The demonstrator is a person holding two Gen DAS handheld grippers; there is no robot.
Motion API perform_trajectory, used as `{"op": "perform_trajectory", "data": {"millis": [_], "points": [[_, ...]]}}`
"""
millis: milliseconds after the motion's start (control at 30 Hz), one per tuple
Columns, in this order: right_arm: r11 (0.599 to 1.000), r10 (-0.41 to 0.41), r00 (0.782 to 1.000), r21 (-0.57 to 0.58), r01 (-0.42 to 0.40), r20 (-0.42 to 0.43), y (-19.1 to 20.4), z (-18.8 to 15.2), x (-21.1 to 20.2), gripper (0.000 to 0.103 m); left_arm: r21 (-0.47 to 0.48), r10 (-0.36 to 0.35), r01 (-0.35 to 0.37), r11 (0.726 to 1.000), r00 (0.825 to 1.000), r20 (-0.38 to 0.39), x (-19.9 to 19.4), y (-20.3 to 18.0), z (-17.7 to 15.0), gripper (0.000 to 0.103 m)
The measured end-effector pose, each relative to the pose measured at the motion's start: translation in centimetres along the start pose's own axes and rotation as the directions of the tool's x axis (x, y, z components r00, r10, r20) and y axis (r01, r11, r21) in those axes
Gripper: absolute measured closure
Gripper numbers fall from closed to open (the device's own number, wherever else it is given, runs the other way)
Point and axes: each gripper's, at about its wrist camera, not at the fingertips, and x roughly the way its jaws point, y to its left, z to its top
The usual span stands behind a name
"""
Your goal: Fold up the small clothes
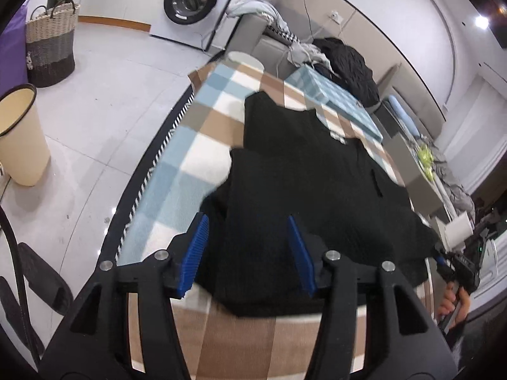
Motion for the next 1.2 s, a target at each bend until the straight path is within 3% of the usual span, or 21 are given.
{"op": "perform_trajectory", "data": {"millis": [167,233,267,400,467,500,733,833,967,1033,1067,1100,1133,1200], "points": [[1.000,0.010,1.000,0.003,-0.010,-0.005,0.0,0.0,0.4,0.072,-0.001,-0.021,0.021,1.000,0.999,-0.029,1.0,-0.5,-1.3,0.059],[1.000,0.016,1.000,0.001,-0.016,-0.006,0.2,0.0,0.3,0.072,0.006,-0.006,0.006,1.000,1.000,-0.024,1.3,-0.7,-1.4,0.072],[1.000,0.017,1.000,-0.002,-0.017,-0.006,0.3,0.0,0.3,0.071,0.008,-0.002,0.002,1.000,1.000,-0.028,1.6,-0.8,-1.4,0.084],[0.999,0.009,1.000,-0.031,-0.008,0.006,0.6,0.1,0.5,0.075,-0.010,-0.007,0.007,1.000,1.000,-0.005,1.6,-0.7,-1.2,0.098],[0.998,0.007,1.000,-0.060,-0.005,0.031,1.2,0.2,0.3,0.093,-0.017,-0.013,0.013,1.000,1.000,0.013,1.4,-0.8,-0.7,0.099],[0.997,0.009,0.999,-0.071,-0.006,0.046,1.7,0.4,0.2,0.094,-0.023,-0.020,0.020,1.000,0.999,0.027,1.2,-0.9,-0.3,0.099],[0.996,0.048,0.986,-0.077,-0.036,0.159,5.0,4.5,0.0,0.096,-0.017,-0.048,0.050,0.999,0.992,0.114,1.1,-2.0,5.4,0.100],[0.999,0.030,0.978,-0.026,-0.025,0.206,5.9,7.3,1.5,0.096,-0.005,-0.049,0.050,0.999,0.988,0.149,2.5,-2.8,9.4,0.100],[0.994,-0.059,0.967,0.103,0.034,0.249,5.3,10.7,4.8,0.095,-0.025,-0.035,0.040,0.999,0.986,0.162,5.4,-3.3,13.7,0.099],[0.974,-0.216,0.948,0.121,0.192,0.232,5.0,12.1,6.9,0.082,-0.062,0.038,-0.029,0.998,0.988,0.151,7.4,-3.2,15.0,0.089],[0.964,-0.258,0.941,0.123,0.236,0.218,4.8,12.3,7.3,0.076,-0.067,0.065,-0.056,0.996,0.988,0.138,7.9,-3.2,15.1,0.075],[0.959,-0.275,0.941,0.123,0.254,0.195,4.6,12.3,7.5,0.074,-0.065,0.081,-0.073,0.995,0.990,0.119,8.3,-3.2,15.1,0.057],[0.962,-0.264,0.947,0.118,0.245,0.185,4.4,12.1,7.5,0.073,-0.057,0.076,-0.070,0.996,0.991,0.108,8.4,-3.1,14.8,0.051],[0.965,-0.257,0.948,0.095,0.243,0.190,4.2,11.2,6.6,0.058,-0.040,0.069,-0.065,0.997,0.990,0.122,8.0,-2.9,13.9,0.046]]}}
